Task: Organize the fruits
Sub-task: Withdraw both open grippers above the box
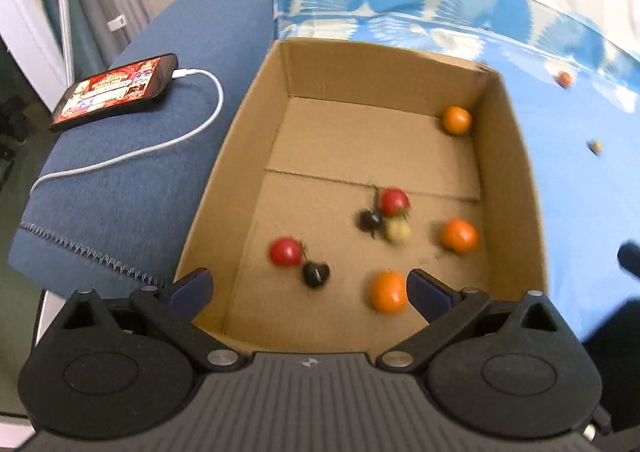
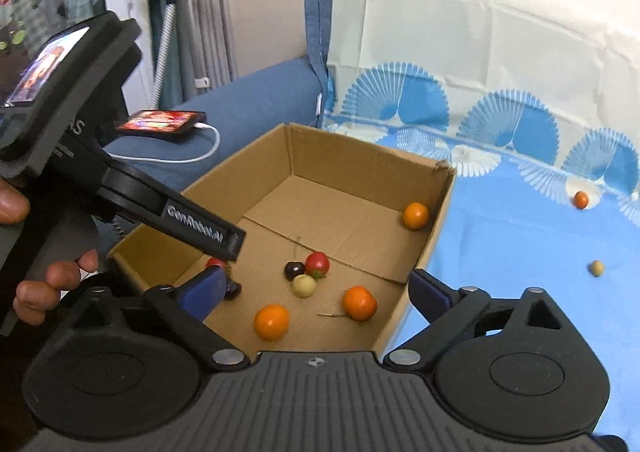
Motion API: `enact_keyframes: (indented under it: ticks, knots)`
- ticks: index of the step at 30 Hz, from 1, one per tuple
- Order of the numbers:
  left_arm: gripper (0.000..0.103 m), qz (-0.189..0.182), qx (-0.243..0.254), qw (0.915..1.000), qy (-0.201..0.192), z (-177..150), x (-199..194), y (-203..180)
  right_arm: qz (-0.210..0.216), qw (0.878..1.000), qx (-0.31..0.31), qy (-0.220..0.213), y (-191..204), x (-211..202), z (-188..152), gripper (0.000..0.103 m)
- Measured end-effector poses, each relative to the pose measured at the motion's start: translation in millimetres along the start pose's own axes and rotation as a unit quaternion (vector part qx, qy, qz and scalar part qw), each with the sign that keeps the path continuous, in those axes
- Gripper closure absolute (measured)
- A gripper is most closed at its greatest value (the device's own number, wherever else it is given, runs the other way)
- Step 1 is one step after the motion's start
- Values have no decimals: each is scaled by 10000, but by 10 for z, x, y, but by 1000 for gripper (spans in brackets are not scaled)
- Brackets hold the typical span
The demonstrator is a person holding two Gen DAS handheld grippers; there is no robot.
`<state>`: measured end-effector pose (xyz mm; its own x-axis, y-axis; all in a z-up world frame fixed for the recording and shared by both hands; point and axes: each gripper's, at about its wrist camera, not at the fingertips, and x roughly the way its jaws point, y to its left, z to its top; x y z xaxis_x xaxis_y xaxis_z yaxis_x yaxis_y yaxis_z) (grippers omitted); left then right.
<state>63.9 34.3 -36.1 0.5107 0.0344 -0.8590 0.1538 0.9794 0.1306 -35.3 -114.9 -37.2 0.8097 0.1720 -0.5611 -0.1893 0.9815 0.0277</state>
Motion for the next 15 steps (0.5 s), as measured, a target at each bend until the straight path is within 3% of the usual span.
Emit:
enact_keyframes:
  ticks: [15]
  knots:
    - [0,37,-165,9977,-655,-576,-862,-85,-418,9977,-55,-539,191,-862,-306,1]
